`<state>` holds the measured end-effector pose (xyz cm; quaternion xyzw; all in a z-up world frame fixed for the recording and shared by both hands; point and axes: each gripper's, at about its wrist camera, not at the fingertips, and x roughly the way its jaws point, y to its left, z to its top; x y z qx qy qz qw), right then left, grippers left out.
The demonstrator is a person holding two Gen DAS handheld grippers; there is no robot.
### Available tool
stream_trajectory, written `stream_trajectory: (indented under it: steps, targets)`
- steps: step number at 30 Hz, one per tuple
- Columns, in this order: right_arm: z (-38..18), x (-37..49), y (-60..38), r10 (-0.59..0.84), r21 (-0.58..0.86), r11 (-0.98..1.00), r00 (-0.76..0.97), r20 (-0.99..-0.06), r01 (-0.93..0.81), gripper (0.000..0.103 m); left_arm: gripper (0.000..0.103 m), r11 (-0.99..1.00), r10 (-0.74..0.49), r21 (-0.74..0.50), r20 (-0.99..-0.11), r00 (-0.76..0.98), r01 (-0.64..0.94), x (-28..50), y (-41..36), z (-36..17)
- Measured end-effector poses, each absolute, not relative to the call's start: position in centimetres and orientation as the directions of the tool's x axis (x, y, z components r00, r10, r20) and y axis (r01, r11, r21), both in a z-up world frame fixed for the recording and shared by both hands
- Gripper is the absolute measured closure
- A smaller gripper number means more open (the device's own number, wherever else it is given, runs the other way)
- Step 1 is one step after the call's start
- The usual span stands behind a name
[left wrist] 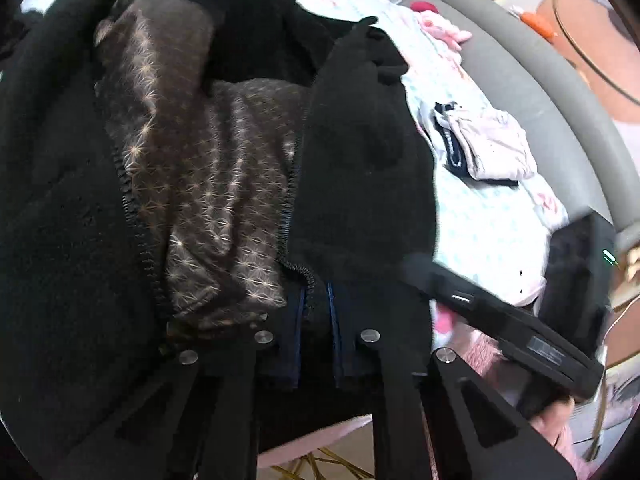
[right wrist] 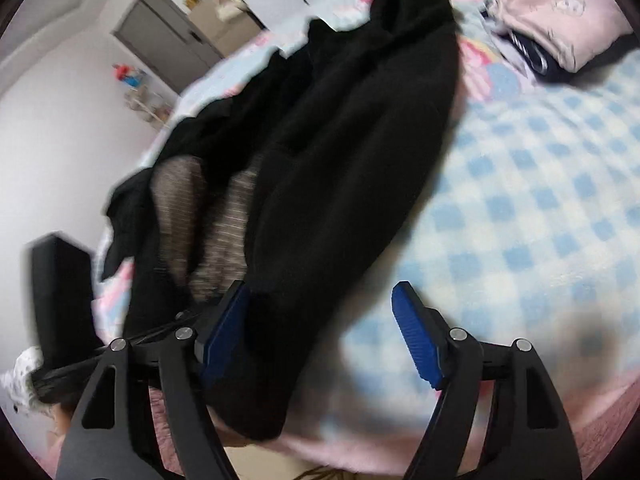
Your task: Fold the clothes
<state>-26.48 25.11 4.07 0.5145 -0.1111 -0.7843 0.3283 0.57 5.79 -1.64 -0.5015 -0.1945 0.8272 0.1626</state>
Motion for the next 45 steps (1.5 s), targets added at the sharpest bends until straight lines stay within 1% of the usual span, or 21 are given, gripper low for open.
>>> stream_trajectory:
  steps: [4,6,7,8,11,14,18,20,21,22,23,24,26,27,28,29,31,35,39,41,45]
  targets:
    - [5.0,-25.5,26.2,-0.652,0.536,-0.749,-0.287,-0.702,0.391,0.030,0.094,-0.860,0.478,-0.495,-0.693,-0.539,-0.125,3.3,4.9,1.9]
    - [5.4,-25.0,26.7,-0.663,0.548,-0.742,-0.303,-0.685,0.386,0.030,0.094,-0.866,0.466,-0.487,-0.697,-0.546,-0.118,4.3,4.3,2.0]
    - [5.6,-24.7,26.9,-0.668,0.553,-0.739,-0.311,-0.676,0.384,0.030,0.094,-0.878,0.447,-0.468,-0.721,-0.530,-0.104,4.3,4.4,1.1]
    - [5.1,-24.5,26.8,-0.644,0.530,-0.758,-0.313,-0.698,0.380,0.030,0.094,-0.880,0.442,-0.469,-0.746,-0.499,-0.078,3.9,4.5,-0.5]
    - [2.7,-24.1,26.1,-0.564,0.452,-0.809,-0.280,-0.777,0.376,0.032,0.094,-0.835,0.497,-0.549,-0.778,-0.385,0.030,3.3,3.5,-5.3]
    - [3.8,-23.3,26.0,-0.557,0.425,-0.812,-0.312,-0.770,0.400,0.033,0.091,-0.813,0.539,-0.582,-0.745,-0.393,-0.010,3.4,3.3,-4.1]
    - [6.5,-22.8,26.1,-0.603,0.434,-0.785,-0.384,-0.699,0.442,0.033,0.087,-0.885,0.442,-0.457,-0.759,-0.477,-0.093,3.2,3.4,-0.2]
    - [6.7,-23.0,25.5,-0.638,0.466,-0.758,-0.364,-0.679,0.457,0.033,0.081,-0.888,0.424,-0.452,-0.741,-0.521,-0.081,3.1,2.5,0.5]
    - [6.4,-23.0,25.0,-0.646,0.475,-0.748,-0.340,-0.684,0.464,0.033,0.079,-0.885,0.424,-0.460,-0.732,-0.534,-0.071,3.0,2.1,0.6]
    - [5.7,-23.0,24.4,-0.645,0.475,-0.742,-0.309,-0.699,0.474,0.033,0.074,-0.880,0.427,-0.471,-0.725,-0.540,-0.064,3.0,1.8,0.5]
    - [4.7,-22.8,23.5,-0.606,0.434,-0.758,-0.279,-0.745,0.487,0.035,0.071,-0.884,0.421,-0.464,-0.739,-0.526,-0.055,3.0,1.7,0.0]
    - [3.7,-22.6,22.6,-0.562,0.391,-0.772,-0.251,-0.788,0.502,0.037,0.071,-0.900,0.400,-0.434,-0.778,-0.485,-0.047,2.9,1.9,-1.0]
    - [2.7,-22.4,22.4,-0.503,0.334,-0.799,-0.251,-0.827,0.500,0.036,0.071,-0.927,0.355,-0.374,-0.848,-0.393,-0.030,3.0,2.1,-3.3]
    - [2.2,-22.3,22.3,-0.473,0.306,-0.811,-0.252,-0.844,0.499,0.037,0.071,-0.928,0.353,-0.372,-0.862,-0.365,-0.019,3.6,1.7,-4.3]
    - [2.4,-22.4,22.6,-0.473,0.316,-0.812,-0.236,-0.849,0.490,0.037,0.070,-0.915,0.378,-0.402,-0.847,-0.374,-0.015,4.2,1.1,-4.6]
    - [2.9,-22.3,23.1,-0.480,0.325,-0.813,-0.241,-0.843,0.484,0.038,0.072,-0.904,0.399,-0.428,-0.834,-0.381,-0.010,4.8,0.5,-4.7]
    - [3.9,-22.3,24.1,-0.496,0.344,-0.813,-0.251,-0.831,0.470,0.039,0.072,-0.891,0.420,-0.453,-0.819,-0.392,-0.009,4.9,-0.2,-3.9]
    - [6.6,-22.6,25.7,-0.539,0.369,-0.808,-0.321,-0.779,0.459,0.039,0.072,-0.914,0.392,-0.397,-0.799,-0.456,-0.089,3.0,0.2,-0.3]
    - [9.0,-24.9,24.9,-0.540,0.322,-0.807,-0.400,-0.740,0.494,0.038,0.069,-0.917,0.397,-0.361,-0.777,-0.488,-0.170,-0.1,1.0,2.4]
    - [9.2,-27.9,24.0,-0.531,0.310,-0.813,-0.411,-0.741,0.493,0.038,0.065,-0.911,0.411,-0.359,-0.785,-0.464,-0.200,-4.5,3.1,2.4]
    - [9.2,-35.7,21.8,-0.508,0.298,-0.832,-0.426,-0.749,0.467,0.038,0.063,-0.895,0.446,-0.395,-0.776,-0.445,-0.208,-13.2,3.3,1.8]
